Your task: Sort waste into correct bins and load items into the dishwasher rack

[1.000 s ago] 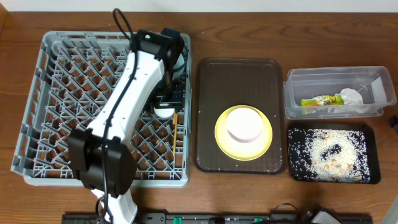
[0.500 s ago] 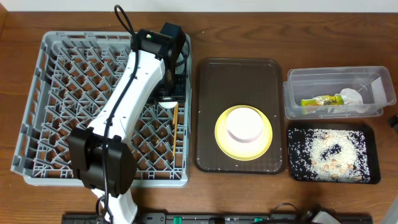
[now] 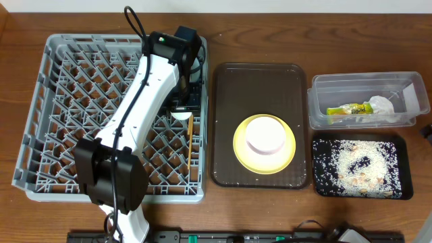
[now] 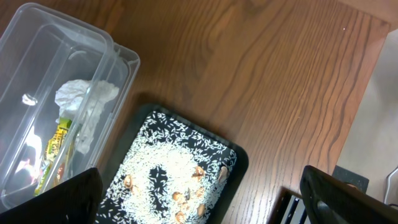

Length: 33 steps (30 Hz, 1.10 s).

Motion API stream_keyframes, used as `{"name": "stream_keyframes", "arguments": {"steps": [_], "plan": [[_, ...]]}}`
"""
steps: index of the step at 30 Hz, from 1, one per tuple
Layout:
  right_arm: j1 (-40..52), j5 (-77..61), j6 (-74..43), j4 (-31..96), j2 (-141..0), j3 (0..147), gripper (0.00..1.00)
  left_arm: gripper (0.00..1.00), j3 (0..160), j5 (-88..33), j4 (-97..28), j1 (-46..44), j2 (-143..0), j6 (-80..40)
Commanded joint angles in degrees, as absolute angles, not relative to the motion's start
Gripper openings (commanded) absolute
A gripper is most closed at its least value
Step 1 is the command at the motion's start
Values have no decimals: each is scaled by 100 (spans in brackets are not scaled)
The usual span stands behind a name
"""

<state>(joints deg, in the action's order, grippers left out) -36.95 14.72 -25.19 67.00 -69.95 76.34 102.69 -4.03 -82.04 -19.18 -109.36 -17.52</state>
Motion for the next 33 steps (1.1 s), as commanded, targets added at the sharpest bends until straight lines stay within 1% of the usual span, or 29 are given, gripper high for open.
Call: {"name": "stream_keyframes", "arguments": {"steps": [1, 2, 3, 4, 5, 8, 15, 16, 20, 23, 24, 26, 33], "plan": [[-3758, 1494, -2521, 6709, -6976, 7655, 99, 67, 10324, -292, -8213, -1894, -10962, -1653], [-3758, 1494, -2521, 6709, -6976, 7655, 99, 74, 10324, -292, -8219, -1892, -10962, -1656], [-3758, 1494, -2521, 6709, -6976, 7655, 99, 76, 10326, -292, -8221, -1892, -10960, -1656], [-3758, 1494, -2521, 6709, -6976, 7655, 99, 82, 10326, -292, -8232, -1892, -10954, -1656], [-3758, 1494, -2521, 6709, -6976, 7655, 99, 86, 10326, -292, -8237, -1892, -10951, -1656], [-3758, 1492, -2521, 6709, -6976, 7655, 99, 88, 10335, -292, -8237, -1883, -10916, -1656], [-3758, 1494, -2521, 6709, -6976, 7655, 99, 89, 10781, -296, -8241, -1693, -10641, -1723], [-3758, 1494, -2521, 6709, -6976, 7655, 99, 88, 10840, -298, -8235, -1675, -10556, -1806], [-3758, 1492, -2521, 6709, -6976, 7655, 99, 79, 10888, -519, -8040, -1734, -10127, -2075], [-3758, 1492, -2521, 6709, -6976, 7655, 99, 78, 10888, -819, -7920, -1951, -9900, -2239], [-3758, 1494, -2521, 6709, -6976, 7655, 99, 73, 10888, -906, -7863, -2043, -9856, -2279], [-3758, 1494, -2519, 6709, -6976, 7655, 99, 57, 10886, -1068, -7784, -2281, -9837, -2392], [-3758, 1494, -2521, 6709, -6976, 7655, 99, 56, 10388, -1092, -6899, -3470, -9891, -2571]]}}
